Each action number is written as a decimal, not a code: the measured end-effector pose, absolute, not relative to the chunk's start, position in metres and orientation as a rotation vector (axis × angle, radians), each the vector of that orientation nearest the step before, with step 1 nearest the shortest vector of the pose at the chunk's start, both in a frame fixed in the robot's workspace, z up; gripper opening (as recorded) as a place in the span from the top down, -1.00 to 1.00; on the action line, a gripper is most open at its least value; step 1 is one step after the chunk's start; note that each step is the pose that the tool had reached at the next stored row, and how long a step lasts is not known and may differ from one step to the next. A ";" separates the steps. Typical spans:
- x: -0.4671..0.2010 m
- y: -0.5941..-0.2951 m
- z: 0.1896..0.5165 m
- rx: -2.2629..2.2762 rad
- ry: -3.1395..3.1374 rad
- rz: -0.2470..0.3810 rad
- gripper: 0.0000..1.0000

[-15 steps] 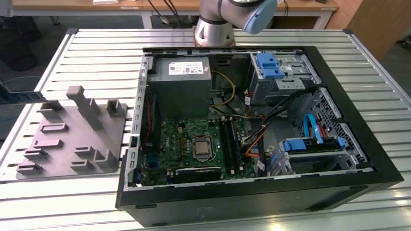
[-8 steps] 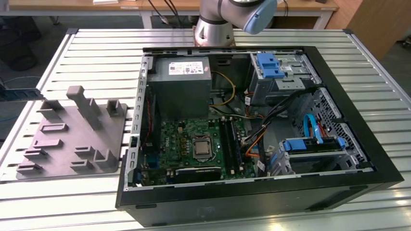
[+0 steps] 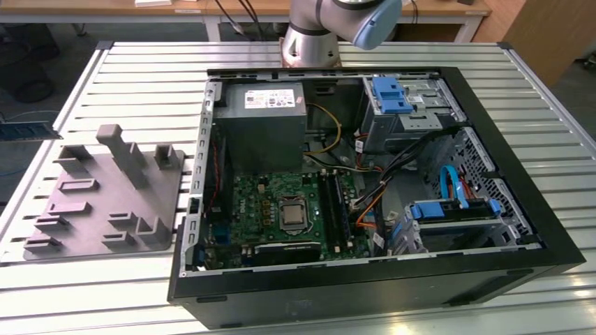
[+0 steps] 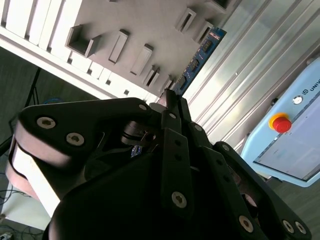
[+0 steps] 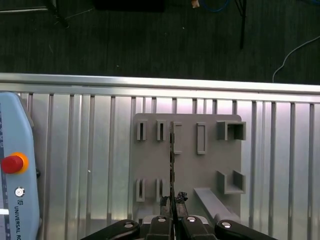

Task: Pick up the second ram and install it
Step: 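Pick up the second ram and move it above second insertion slot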

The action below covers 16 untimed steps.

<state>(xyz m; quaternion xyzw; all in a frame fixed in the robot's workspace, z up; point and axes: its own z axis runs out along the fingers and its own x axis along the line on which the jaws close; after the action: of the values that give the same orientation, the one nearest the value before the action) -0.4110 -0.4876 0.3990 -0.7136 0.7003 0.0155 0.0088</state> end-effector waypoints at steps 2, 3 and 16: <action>-0.411 -0.488 0.402 -2.229 2.188 0.048 0.73; -0.411 -0.488 0.403 -2.229 2.188 0.048 0.73; -0.411 -0.488 0.416 -2.229 2.188 0.048 0.73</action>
<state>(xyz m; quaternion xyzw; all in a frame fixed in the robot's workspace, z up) -0.4110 -0.4876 0.4161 -0.7136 0.7003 0.0155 0.0090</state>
